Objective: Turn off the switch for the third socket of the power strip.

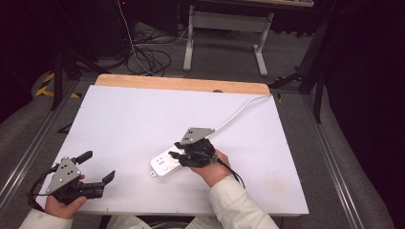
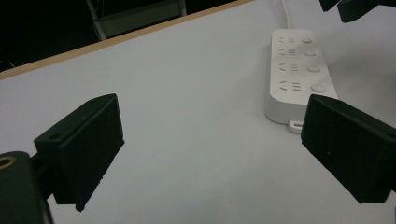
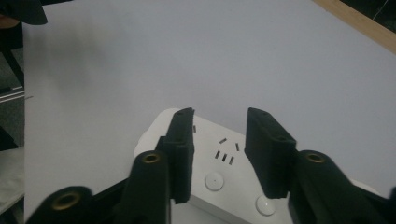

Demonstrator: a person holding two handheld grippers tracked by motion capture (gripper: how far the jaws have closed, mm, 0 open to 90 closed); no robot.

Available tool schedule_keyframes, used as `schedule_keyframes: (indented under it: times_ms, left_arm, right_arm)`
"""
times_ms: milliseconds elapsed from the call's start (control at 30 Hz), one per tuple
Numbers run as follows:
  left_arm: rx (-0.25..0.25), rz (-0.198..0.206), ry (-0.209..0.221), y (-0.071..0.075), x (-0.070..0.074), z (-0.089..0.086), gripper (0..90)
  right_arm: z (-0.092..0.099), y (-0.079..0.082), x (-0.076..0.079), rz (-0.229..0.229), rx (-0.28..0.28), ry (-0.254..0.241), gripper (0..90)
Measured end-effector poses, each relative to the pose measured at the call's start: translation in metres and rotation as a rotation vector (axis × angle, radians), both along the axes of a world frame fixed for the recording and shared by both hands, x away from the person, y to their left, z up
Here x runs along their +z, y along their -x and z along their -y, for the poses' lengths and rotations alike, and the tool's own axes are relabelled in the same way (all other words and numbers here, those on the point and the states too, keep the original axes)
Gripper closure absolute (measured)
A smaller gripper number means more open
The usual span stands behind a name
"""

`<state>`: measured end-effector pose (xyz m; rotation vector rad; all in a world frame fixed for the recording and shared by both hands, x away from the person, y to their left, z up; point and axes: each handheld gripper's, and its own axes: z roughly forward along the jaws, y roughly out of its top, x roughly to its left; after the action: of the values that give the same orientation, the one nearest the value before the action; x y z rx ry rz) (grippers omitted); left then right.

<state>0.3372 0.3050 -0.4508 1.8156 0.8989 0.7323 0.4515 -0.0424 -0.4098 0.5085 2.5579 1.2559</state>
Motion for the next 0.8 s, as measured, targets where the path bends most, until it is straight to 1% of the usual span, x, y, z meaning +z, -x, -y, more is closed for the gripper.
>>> schedule_keyframes:
  times_ms: [100, 133, 200, 233, 300, 367, 467, 533, 700, 733, 800]
  left_arm:
    - [0.0, 0.001, 0.001, 0.0, 0.0, 0.0, 6.1]
    - [0.0, 0.0, 0.001, 0.0, 0.0, 0.0, 6.1]
    - [-0.001, -0.004, 0.006, 0.0, 0.0, 0.001, 6.1]
    - [-0.001, -0.004, 0.006, 0.0, 0.0, 0.001, 6.1]
    - [-0.002, -0.002, 0.001, 0.0, 0.0, 0.001, 6.1]
    - [0.001, -0.005, 0.005, 0.0, 0.0, 0.001, 6.1]
    - [0.0, -0.001, 0.002, 0.0, 0.0, 0.0, 6.1]
    - [0.0, -0.003, 0.005, 0.001, 0.0, 0.001, 6.1]
    - [0.001, 0.001, 0.0, 0.0, 0.0, 0.001, 6.1]
    - [0.001, -0.002, 0.006, 0.0, 0.0, 0.001, 6.1]
    - [0.001, 0.001, 0.001, 0.0, 0.0, 0.001, 6.1]
  right_arm:
    - [0.002, 0.0, 0.003, 0.001, -0.003, -0.016, 49.7]
    - [0.002, 0.0, 0.003, 0.001, -0.003, -0.016, 49.7]
    - [0.006, 0.0, 0.005, 0.006, -0.016, -0.035, 40.3]
    - [0.006, 0.0, 0.005, 0.006, -0.016, -0.035, 40.3]
    - [0.009, 0.0, 0.007, 0.028, -0.032, -0.038, 30.9]
    - [0.013, 0.001, 0.009, 0.04, -0.042, -0.047, 26.7]
    - [0.018, 0.002, 0.012, 0.051, -0.059, -0.061, 23.4]
    - [0.019, 0.002, 0.013, 0.055, -0.063, -0.066, 22.9]
    - [0.03, 0.004, 0.019, 0.063, -0.072, -0.093, 21.0]
    - [0.036, 0.005, 0.021, 0.065, -0.074, -0.105, 20.2]
    - [0.039, 0.005, 0.022, 0.068, -0.078, -0.109, 19.7]
